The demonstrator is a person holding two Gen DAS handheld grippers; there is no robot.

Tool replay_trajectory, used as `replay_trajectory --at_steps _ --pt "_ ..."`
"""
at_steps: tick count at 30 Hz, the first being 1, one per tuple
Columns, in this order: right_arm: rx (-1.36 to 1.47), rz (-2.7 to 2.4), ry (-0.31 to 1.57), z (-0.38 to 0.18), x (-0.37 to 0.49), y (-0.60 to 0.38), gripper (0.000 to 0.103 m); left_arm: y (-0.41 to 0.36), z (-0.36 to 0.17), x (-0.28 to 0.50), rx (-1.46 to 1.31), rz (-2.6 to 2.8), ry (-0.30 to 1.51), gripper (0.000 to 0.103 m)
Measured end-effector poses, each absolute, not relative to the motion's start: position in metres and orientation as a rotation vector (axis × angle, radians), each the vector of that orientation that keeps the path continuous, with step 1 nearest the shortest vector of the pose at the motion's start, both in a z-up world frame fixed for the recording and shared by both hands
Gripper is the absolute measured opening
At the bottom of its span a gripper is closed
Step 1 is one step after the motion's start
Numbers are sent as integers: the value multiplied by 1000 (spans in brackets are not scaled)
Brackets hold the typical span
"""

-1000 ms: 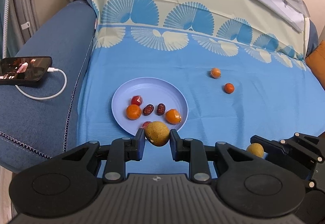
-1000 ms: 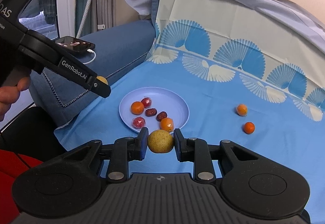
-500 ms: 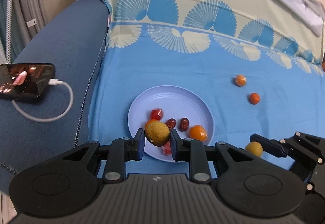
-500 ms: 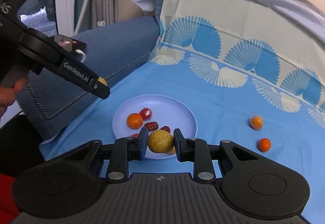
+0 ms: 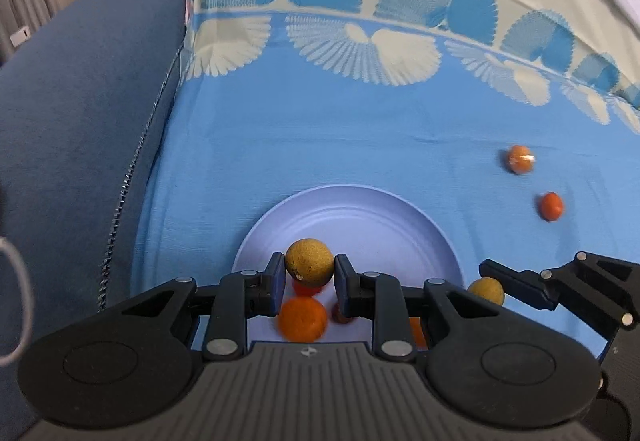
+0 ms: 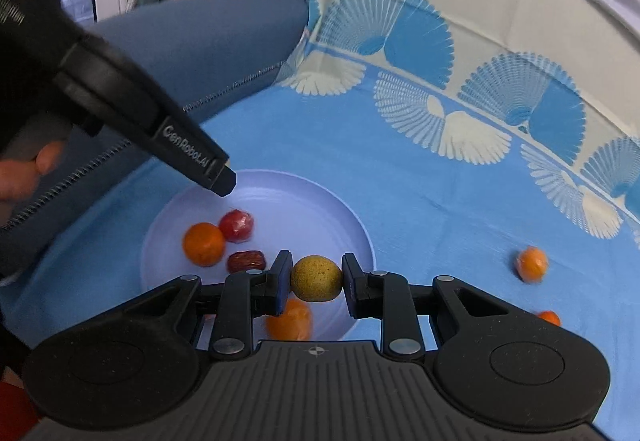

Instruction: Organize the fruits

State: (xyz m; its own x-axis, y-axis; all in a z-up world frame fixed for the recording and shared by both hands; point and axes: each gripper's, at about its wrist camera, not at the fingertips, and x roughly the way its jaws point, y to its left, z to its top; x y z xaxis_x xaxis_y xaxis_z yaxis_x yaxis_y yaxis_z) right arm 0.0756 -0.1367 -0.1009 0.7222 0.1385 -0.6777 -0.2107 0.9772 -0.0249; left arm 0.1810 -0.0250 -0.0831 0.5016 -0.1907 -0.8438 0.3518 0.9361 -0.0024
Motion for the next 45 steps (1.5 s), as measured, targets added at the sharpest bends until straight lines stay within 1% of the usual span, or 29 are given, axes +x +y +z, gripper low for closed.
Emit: replay_trajectory --at_steps 3,4,5,6,7,8,10,11,13,19,23,27,30,36,45 --pt "-93 194 767 -115 91 -135 28 -31 -95 195 211 -324 1000 28" --pt "-92 201 776 -119 96 -134 29 -33 -99 197 226 -328 1000 34" --pt "-89 211 787 -122 100 -133 32 -35 -101 199 244 -339 1004 58" --pt "-89 214 794 -124 102 -133 48 -37 -103 201 258 -340 1002 73" --pt "-88 211 796 -125 103 -134 63 -37 -103 199 263 -329 981 95" --pt "-80 210 788 -123 102 -135 67 -36 -100 196 264 -319 949 102" --pt "-63 201 780 -116 95 -138 81 -34 -93 189 274 -318 925 102" --pt "-59 192 782 -112 90 -140 83 -32 -90 185 280 -322 931 102" --pt "-35 167 781 -101 72 -143 93 -25 -85 177 275 -306 945 102" --pt "89 145 841 -81 4 -143 101 10 -69 127 186 -253 1044 103" --pt "112 136 887 -79 -34 -134 102 22 -70 88 160 -223 1110 103" --pt "28 126 809 -60 -52 -125 102 28 -68 62 102 -240 1173 103" --pt "-7 121 750 -46 -67 -120 102 32 -53 42 74 -236 1122 102" --pt "-50 108 678 -30 -95 -117 102 28 -29 8 124 -246 1011 102" --pt "-62 64 614 -12 -125 -121 102 26 -7 -20 109 -267 936 102"
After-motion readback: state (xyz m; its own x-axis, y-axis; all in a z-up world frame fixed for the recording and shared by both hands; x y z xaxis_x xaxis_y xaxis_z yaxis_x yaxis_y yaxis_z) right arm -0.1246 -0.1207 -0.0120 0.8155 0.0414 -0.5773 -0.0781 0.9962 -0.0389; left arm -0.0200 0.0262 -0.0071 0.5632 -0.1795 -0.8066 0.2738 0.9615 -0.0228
